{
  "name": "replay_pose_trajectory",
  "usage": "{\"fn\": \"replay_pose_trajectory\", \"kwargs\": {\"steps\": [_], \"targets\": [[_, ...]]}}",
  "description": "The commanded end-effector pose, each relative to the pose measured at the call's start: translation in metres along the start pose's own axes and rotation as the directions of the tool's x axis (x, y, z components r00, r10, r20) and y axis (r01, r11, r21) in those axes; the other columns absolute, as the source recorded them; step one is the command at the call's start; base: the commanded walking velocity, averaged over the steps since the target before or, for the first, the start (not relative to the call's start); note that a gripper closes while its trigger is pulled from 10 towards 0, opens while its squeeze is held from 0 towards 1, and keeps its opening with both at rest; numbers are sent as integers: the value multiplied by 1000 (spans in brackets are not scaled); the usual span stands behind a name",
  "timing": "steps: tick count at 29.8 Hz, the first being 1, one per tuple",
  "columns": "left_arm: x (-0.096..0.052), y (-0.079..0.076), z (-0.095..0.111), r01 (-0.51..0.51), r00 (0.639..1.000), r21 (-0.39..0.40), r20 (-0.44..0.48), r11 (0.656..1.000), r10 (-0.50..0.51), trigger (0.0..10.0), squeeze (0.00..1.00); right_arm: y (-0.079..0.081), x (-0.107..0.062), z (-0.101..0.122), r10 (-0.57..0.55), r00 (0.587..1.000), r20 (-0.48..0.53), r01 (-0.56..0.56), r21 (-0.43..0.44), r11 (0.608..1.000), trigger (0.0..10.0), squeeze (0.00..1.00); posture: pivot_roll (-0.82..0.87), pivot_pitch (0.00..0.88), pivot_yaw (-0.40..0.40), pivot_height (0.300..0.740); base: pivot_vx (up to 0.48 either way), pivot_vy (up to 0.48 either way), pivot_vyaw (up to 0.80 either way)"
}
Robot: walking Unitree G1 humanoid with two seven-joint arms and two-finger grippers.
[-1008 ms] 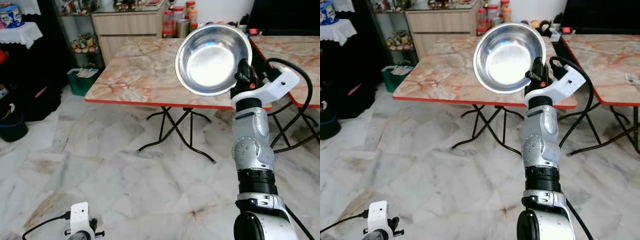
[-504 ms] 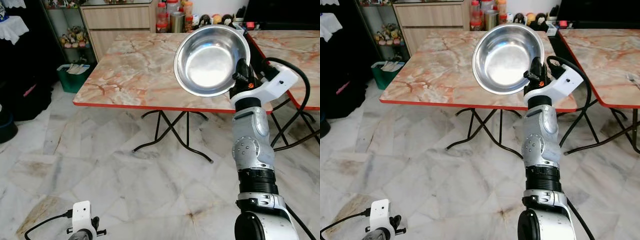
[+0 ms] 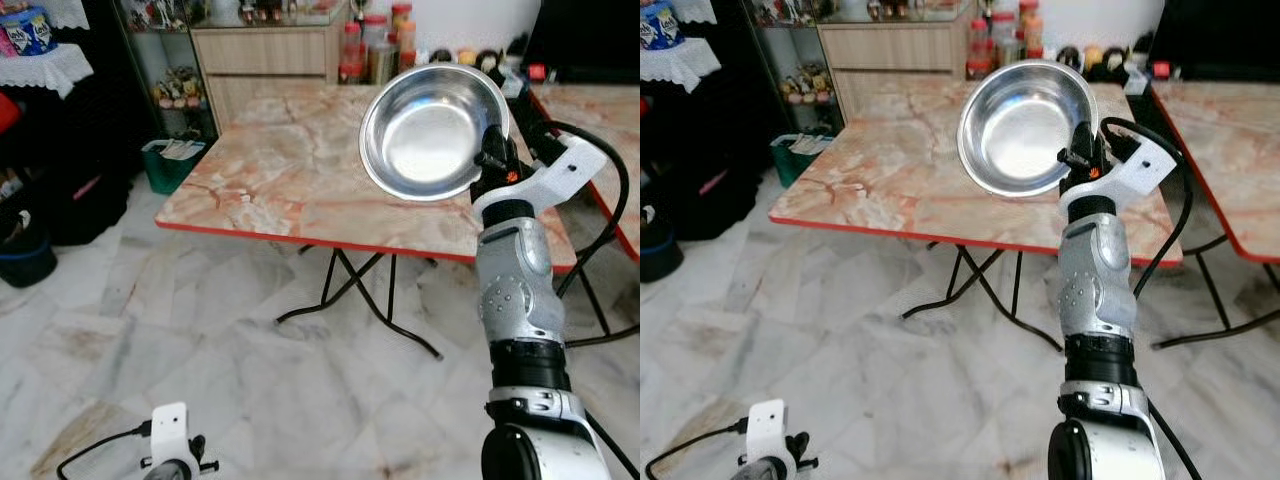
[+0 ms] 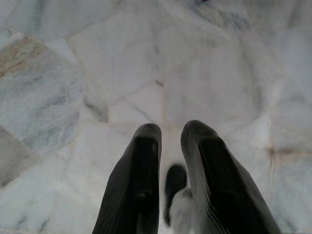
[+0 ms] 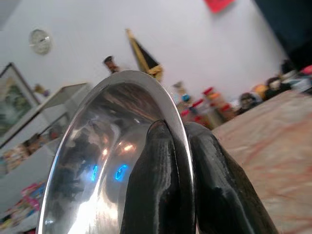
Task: Setting the table
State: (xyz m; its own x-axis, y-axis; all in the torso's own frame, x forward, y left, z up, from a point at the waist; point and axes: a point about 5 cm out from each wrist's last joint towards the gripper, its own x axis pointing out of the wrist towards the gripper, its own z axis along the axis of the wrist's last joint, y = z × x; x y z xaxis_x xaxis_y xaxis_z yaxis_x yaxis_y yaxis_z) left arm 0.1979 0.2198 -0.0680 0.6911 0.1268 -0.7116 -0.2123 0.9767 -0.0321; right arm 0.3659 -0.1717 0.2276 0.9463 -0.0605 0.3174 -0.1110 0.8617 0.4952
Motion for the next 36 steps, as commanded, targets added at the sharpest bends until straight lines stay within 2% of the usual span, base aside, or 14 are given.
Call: {"fn": "replay_pose_trajectory", "kwargs": {"steps": [1, 27, 30, 36], "targets": [[0, 5, -1, -14, 1000, -9, -14, 1000, 14, 10000, 0, 7, 2, 0, 27, 1000, -7, -27, -16, 1000, 10000, 0, 33, 0, 33, 728, 334, 0, 0], [-3, 9, -8, -15, 999, -4, -31, 1000, 15, 10000, 0, -6, -5, -10, -8, 998, -62, 6, -34, 999, 10000, 0, 39, 0, 34, 728, 334, 0, 0], [-3, 5, -9, -5, 999, 5, -32, 1000, 5, 10000, 0, -13, -10, -22, -26, 994, -106, 22, -36, 999, 10000, 0, 38, 0, 34, 728, 337, 0, 0], [-3, 4, -8, -1, 1000, 6, -29, 1000, 1, 10000, 0, -13, -13, -29, -19, 991, -131, 15, -32, 999, 10000, 0, 39, 0, 34, 728, 339, 0, 0]]}}
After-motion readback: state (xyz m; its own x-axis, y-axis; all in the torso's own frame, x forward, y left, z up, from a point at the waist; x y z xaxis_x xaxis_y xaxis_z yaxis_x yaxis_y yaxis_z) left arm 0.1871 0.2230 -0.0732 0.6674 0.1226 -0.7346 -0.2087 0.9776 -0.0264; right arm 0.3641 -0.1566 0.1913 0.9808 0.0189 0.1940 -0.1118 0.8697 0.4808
